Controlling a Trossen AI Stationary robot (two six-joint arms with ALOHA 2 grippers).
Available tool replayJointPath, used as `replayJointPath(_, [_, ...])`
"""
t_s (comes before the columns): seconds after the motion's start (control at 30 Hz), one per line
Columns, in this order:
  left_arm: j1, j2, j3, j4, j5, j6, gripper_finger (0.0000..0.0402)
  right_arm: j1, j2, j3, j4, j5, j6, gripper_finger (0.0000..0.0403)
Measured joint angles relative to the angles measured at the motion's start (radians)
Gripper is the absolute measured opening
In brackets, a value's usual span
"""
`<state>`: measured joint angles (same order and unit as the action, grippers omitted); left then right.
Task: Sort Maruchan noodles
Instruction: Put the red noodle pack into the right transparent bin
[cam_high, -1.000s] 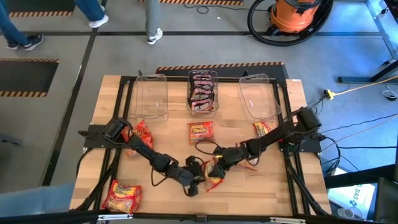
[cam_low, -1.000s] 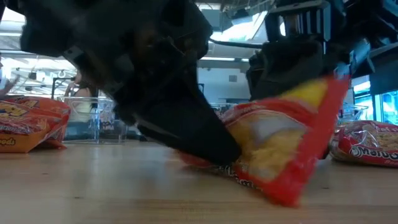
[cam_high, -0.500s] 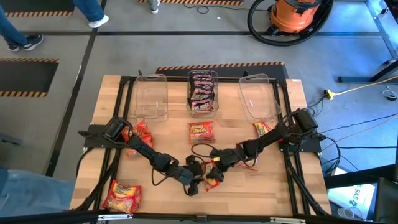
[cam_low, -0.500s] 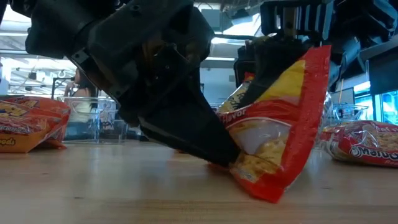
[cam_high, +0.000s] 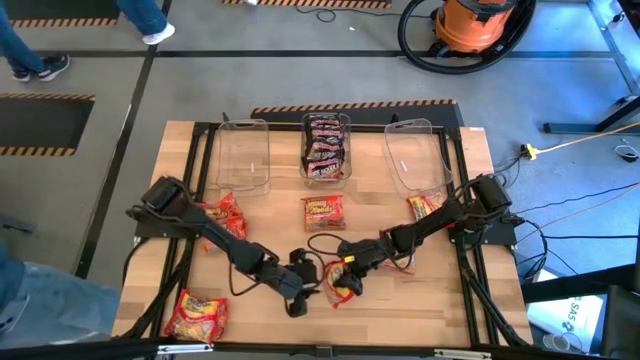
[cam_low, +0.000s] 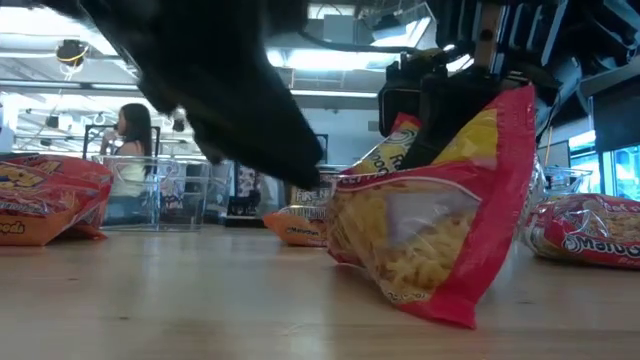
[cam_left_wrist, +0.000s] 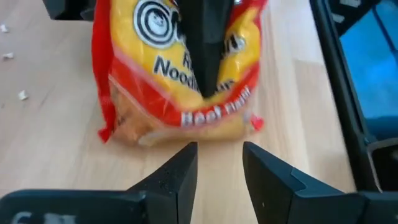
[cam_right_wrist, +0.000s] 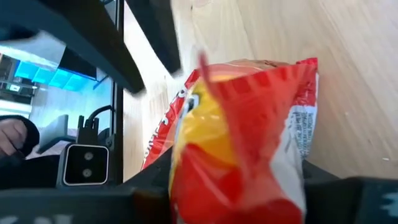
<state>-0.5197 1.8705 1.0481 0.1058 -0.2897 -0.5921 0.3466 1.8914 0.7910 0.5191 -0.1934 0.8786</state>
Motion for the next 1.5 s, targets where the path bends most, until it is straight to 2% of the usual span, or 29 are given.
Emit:
replayJointPath(0.27, [-0.041,-0.083,0.0,-0.12,-0.018,0.013,0.0121,0.0,-0.118,-0.001,-0.094,-0.017,-0.13,0.0123])
replayJointPath(0.57, [-0.071,-0.084,0.0,-0.112,-0.051,0.025,0.0121,-0.003,-0.36,-0.001,-0.383,0.111,-0.29,0.0127])
replayJointPath(0.77, [-0.072,-0.083,0.0,-0.105,-0.068,0.021,0.0121,-0.035,-0.511,-0.001,-0.572,0.151,-0.39,0.0124])
replayJointPath(1.03, [-0.072,-0.082,-0.001,-0.09,-0.076,0.025,0.0121,-0.068,-0.651,0.01,-0.803,0.278,-0.54,0.0122])
replayJointPath(1.3, [-0.068,-0.082,-0.002,-0.09,-0.08,0.026,0.0121,-0.138,-0.7,0.183,-1.197,0.51,-0.633,0.0123])
replayJointPath(1.5, [-0.068,-0.081,-0.002,-0.094,-0.093,0.044,0.0121,-0.219,-0.697,0.206,-1.372,0.545,-0.705,0.0125])
